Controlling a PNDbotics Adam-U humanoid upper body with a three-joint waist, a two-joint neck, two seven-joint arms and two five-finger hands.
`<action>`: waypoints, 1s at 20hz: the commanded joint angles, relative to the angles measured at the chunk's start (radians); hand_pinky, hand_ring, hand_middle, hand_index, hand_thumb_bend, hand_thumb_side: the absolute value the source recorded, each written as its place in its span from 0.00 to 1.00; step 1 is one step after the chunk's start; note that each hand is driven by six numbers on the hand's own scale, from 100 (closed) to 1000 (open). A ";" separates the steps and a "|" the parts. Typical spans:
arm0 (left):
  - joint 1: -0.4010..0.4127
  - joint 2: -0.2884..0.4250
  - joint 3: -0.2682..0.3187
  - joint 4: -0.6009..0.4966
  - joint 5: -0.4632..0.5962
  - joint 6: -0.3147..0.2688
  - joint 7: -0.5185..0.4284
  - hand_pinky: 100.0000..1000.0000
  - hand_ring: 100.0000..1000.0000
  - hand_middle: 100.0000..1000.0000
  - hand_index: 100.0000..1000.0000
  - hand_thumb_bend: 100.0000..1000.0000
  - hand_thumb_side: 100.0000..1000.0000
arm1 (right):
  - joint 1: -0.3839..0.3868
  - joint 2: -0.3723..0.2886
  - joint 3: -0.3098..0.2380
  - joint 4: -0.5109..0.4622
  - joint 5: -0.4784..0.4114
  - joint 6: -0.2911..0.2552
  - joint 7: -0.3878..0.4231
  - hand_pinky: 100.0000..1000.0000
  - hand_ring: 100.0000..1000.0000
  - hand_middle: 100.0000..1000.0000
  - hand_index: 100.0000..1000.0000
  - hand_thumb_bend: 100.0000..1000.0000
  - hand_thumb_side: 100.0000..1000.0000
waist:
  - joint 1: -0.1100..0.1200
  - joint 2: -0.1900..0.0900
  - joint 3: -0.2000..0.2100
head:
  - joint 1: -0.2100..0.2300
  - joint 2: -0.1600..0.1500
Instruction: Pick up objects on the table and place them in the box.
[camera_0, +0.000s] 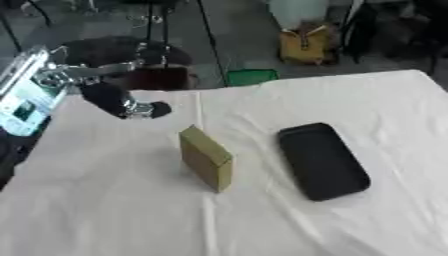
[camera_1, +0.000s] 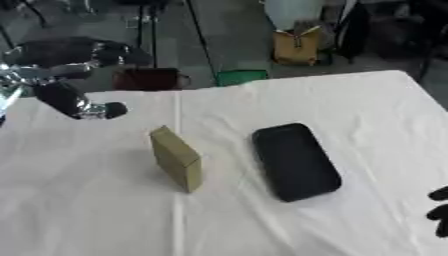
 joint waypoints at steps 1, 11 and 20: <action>-0.033 -0.037 -0.005 0.079 -0.093 -0.311 -0.260 0.88 0.94 0.90 1.00 0.31 0.87 | -0.005 -0.015 0.001 -0.023 -0.012 -0.001 0.008 0.55 0.39 0.65 0.63 0.00 0.60 | -0.005 -0.018 -0.010 | 0.009 0.007; -0.032 -0.070 -0.079 0.125 -0.186 -0.343 -0.263 0.90 0.96 0.89 0.98 0.46 0.95 | -0.012 -0.014 0.003 -0.023 -0.014 0.006 0.020 0.55 0.39 0.65 0.63 0.00 0.61 | 0.007 -0.014 -0.027 | 0.015 0.006; -0.019 -0.054 -0.124 0.067 -0.268 -0.343 -0.261 0.90 0.98 0.91 0.99 0.62 0.92 | -0.014 -0.012 0.003 -0.023 -0.009 0.009 0.022 0.55 0.39 0.65 0.63 0.00 0.61 | 0.012 -0.012 -0.032 | 0.015 0.007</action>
